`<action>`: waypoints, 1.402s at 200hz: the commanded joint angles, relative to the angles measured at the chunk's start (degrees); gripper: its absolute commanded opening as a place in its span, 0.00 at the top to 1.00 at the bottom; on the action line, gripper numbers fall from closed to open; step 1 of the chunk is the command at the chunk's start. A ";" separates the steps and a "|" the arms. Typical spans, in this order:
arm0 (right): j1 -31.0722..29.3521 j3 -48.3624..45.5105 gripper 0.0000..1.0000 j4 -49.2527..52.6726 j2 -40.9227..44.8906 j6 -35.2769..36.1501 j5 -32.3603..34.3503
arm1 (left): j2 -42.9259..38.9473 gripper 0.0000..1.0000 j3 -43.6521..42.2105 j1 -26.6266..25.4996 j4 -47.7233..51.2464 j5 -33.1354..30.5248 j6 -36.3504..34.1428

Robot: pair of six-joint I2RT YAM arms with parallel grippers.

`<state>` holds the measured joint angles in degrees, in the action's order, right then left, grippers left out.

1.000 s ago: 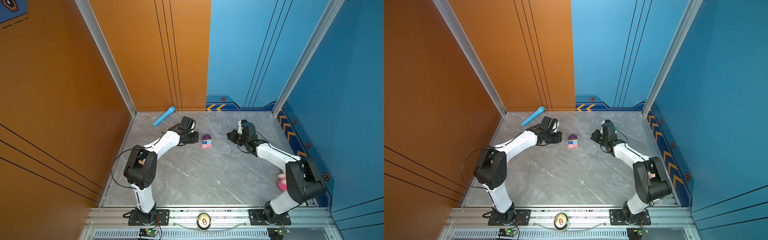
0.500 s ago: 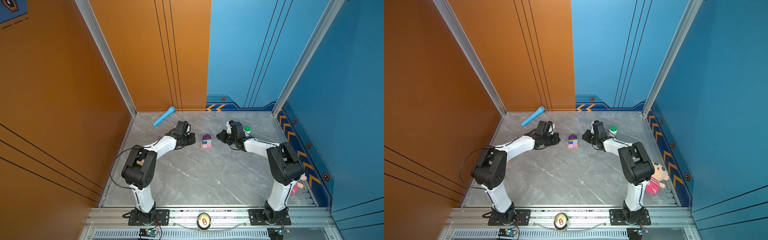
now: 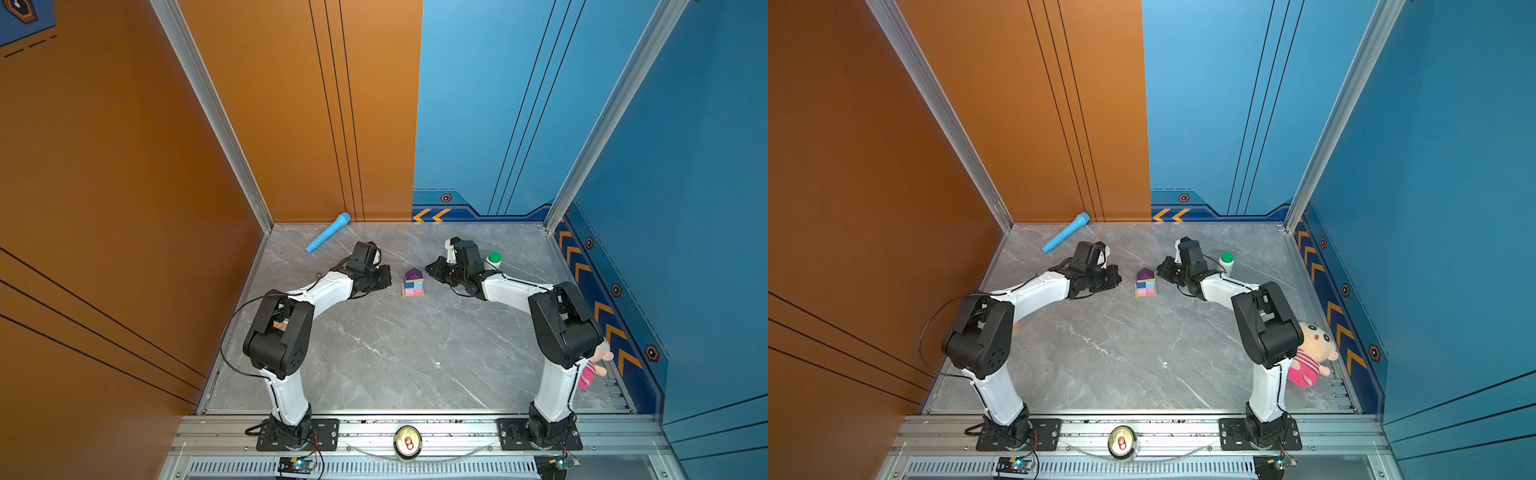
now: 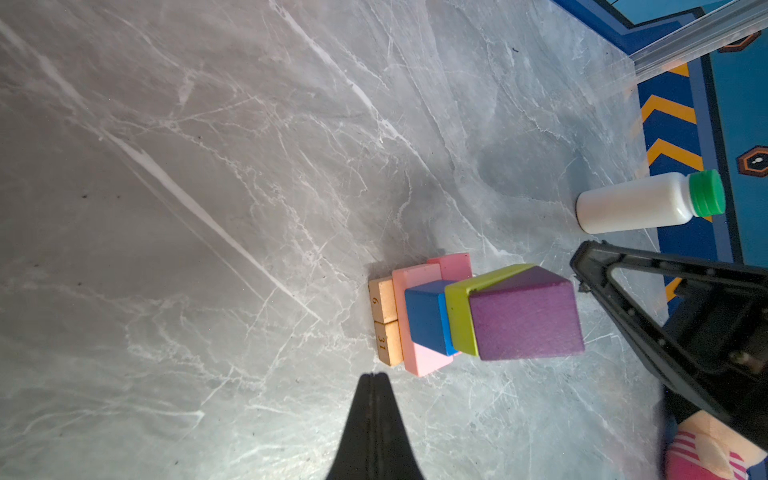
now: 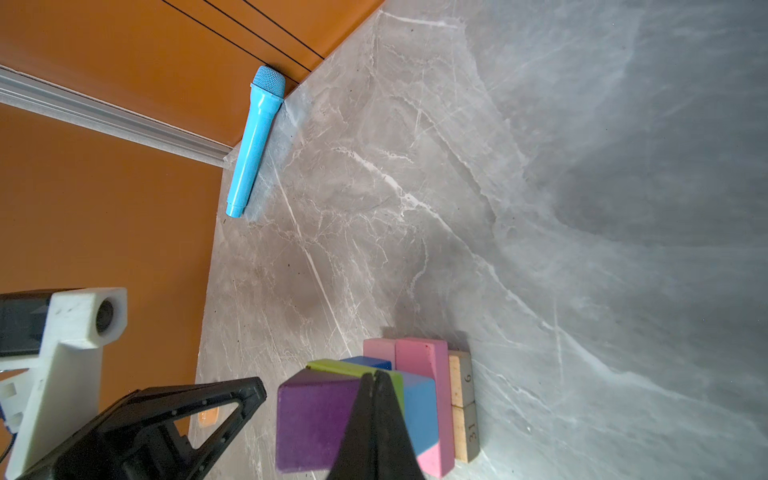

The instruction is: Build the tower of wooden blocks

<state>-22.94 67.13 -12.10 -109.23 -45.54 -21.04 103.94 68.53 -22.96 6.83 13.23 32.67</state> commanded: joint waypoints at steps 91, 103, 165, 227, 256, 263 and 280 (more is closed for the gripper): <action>-0.62 1.88 1.00 1.04 -2.60 -1.30 -0.01 | -0.26 1.00 0.67 -1.03 0.90 0.99 -0.06; -0.62 1.99 1.00 1.19 -2.70 -1.27 -0.13 | -0.21 1.00 0.70 -1.03 1.03 0.96 -0.13; -0.71 2.39 1.00 2.62 -2.73 -1.09 0.12 | -0.13 1.00 0.74 -1.13 1.08 0.96 -0.08; -0.91 2.54 1.00 3.72 -2.49 -1.07 0.27 | -0.31 1.00 0.59 -1.22 1.17 1.14 -0.21; -0.97 2.64 1.00 4.61 -2.40 -0.95 0.56 | -0.53 1.00 0.41 -1.38 1.17 1.09 -0.18; -1.01 2.67 1.00 4.63 -2.37 -0.84 0.44 | -0.58 1.00 0.30 -1.38 1.17 1.15 -0.19; -1.05 2.66 1.00 4.88 -2.40 -0.84 0.38 | -0.58 1.00 0.34 -1.47 1.17 1.12 -0.23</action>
<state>-23.59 68.20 -9.37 -111.02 -46.41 -20.99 103.94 68.53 -23.70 7.05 13.56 32.67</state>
